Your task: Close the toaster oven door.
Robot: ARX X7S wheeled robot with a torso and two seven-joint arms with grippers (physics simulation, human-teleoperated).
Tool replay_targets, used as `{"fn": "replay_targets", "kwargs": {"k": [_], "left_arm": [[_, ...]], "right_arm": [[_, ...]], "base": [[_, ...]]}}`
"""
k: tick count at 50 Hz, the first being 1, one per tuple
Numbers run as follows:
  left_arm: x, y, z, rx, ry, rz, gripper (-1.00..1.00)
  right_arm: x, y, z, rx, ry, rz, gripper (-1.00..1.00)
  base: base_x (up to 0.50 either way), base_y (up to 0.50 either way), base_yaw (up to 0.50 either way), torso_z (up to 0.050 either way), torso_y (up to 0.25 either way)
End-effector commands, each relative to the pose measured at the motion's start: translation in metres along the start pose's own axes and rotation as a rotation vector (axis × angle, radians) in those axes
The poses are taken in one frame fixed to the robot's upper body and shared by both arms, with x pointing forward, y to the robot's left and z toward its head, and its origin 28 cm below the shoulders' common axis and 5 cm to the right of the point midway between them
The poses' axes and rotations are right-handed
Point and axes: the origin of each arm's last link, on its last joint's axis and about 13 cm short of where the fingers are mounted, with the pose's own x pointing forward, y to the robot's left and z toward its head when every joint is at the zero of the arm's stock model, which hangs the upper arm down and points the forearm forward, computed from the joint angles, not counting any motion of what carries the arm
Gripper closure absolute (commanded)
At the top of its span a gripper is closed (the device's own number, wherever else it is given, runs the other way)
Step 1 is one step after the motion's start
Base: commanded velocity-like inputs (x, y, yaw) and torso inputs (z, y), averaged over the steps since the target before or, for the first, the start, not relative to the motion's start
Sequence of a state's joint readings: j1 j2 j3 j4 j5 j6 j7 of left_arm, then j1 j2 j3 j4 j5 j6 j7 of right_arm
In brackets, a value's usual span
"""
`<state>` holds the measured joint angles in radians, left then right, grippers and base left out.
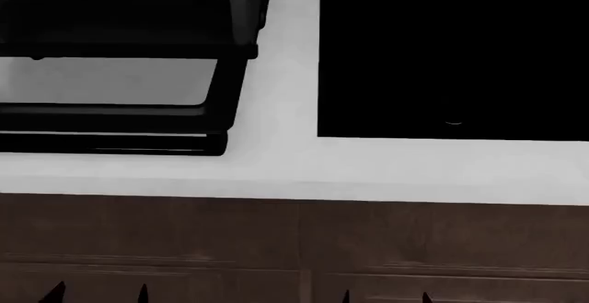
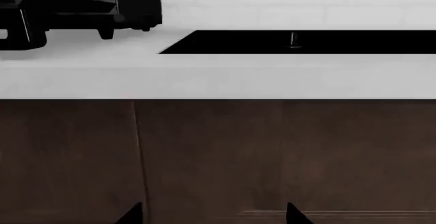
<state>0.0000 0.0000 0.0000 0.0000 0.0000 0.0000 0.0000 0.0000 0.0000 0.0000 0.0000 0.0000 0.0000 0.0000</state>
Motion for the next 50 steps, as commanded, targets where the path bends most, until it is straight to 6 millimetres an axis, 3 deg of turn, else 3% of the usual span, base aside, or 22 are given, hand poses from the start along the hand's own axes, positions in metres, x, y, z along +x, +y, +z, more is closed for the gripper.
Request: {"fn": "replay_targets", "kwargs": {"k": [1,17,50], "left_arm": [[0.0,0.0,0.0,0.0,0.0,0.0,-1.0],[-0.002,-0.005,0.013,-0.01,-0.051,-0.048,-1.0],[-0.001,-0.005,0.017,0.006,-0.072,-0.068,-1.0]], "right_arm": [[0.0,0.0,0.0,0.0,0.0,0.0,-1.0],[0.005,0.005,-0.009,-0.012,0.022,0.007,-1.0],[0.003,0.004,0.006,-0.007,-0.014,0.006,-1.0]], "base": [[0.0,0.0,0.0,0.0,0.0],[0.0,0.0,0.0,0.002,0.0],[0.0,0.0,0.0,0.05,0.0]]}}
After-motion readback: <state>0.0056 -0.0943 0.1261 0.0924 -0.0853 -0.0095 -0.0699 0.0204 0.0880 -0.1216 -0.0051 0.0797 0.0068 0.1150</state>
